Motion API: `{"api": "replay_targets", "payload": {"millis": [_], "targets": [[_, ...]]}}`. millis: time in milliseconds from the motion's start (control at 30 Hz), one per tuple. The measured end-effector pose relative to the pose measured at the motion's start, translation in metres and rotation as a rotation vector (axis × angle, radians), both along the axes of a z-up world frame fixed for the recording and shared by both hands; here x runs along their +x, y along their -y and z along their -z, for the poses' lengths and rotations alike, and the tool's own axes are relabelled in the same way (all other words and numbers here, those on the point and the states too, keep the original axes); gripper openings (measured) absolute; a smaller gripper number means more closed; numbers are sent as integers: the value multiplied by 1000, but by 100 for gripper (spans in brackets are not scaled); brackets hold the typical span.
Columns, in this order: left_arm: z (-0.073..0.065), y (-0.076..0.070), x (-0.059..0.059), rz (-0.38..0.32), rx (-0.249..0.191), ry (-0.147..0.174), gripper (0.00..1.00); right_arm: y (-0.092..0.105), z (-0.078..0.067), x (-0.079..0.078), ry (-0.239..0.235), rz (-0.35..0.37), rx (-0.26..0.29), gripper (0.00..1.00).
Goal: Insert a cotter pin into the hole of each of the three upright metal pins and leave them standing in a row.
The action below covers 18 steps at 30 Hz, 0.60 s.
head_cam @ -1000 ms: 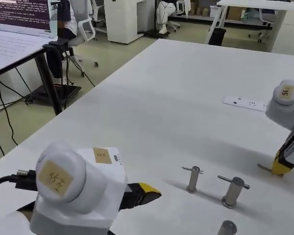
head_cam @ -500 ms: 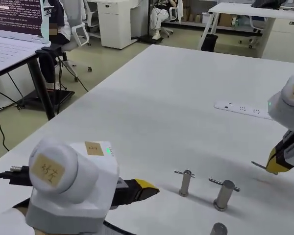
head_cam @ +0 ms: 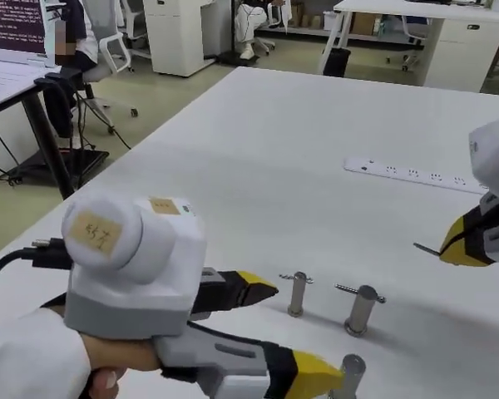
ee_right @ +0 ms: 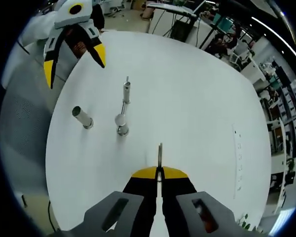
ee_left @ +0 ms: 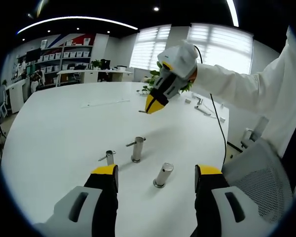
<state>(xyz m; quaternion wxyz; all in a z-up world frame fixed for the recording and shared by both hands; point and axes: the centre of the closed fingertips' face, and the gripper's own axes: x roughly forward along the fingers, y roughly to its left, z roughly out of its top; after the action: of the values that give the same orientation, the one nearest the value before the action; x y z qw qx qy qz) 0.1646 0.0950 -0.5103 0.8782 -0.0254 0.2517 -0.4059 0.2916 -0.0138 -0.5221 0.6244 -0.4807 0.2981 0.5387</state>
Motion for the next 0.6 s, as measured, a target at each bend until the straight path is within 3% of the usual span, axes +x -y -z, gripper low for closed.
{"api": "replay_targets", "payload": {"millis": [267,433,600], "targets": [[-14,15,19,-15,-64,-18,47,-6,-11,-20,58,-4,81,0],[-17,23,28,-11,-71,-15,41,-6,-18,-35,100,-7,114,0],[-20,32,35,-1,-85,-11,36,-8,-25,-41,157,-18,149,0]]}}
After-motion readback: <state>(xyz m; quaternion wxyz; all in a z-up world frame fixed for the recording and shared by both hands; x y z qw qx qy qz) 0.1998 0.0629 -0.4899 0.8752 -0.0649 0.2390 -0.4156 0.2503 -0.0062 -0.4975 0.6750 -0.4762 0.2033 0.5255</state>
